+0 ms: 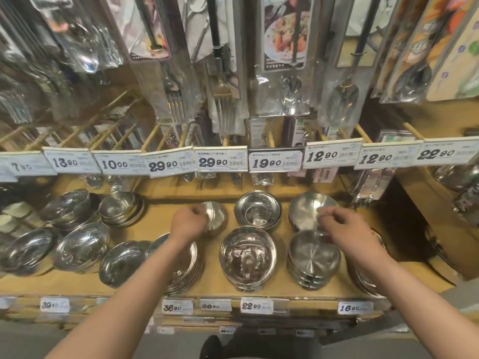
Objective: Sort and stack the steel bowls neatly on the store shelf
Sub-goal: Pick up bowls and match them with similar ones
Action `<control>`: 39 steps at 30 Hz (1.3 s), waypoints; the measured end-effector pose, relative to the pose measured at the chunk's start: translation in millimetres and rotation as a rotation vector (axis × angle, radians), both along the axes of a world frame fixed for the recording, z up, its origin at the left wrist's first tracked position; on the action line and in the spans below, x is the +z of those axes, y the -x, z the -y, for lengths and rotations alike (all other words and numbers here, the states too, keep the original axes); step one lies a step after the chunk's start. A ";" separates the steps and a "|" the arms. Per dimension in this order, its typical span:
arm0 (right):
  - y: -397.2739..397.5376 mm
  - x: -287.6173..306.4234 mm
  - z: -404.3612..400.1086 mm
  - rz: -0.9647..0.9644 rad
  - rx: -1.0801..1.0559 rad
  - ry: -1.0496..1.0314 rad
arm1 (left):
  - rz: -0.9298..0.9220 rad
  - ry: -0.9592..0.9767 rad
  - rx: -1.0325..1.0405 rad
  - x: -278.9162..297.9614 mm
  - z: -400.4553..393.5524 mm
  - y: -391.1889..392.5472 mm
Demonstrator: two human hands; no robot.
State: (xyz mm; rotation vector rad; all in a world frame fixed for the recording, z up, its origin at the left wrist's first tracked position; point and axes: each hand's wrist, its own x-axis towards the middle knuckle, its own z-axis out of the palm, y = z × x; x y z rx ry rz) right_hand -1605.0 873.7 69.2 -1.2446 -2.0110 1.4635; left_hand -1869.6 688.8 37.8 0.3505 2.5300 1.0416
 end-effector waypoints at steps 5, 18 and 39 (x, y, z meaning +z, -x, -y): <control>39.2 -6.6 18.0 0.026 0.064 0.062 | 0.056 0.002 0.030 -21.3 14.6 49.1; 106.8 -34.8 23.3 0.131 -0.120 0.081 | 0.180 0.283 -0.234 -66.4 -6.2 121.7; 92.1 -37.7 10.5 -0.030 -0.061 0.271 | 0.169 0.071 -0.278 3.9 -13.3 66.2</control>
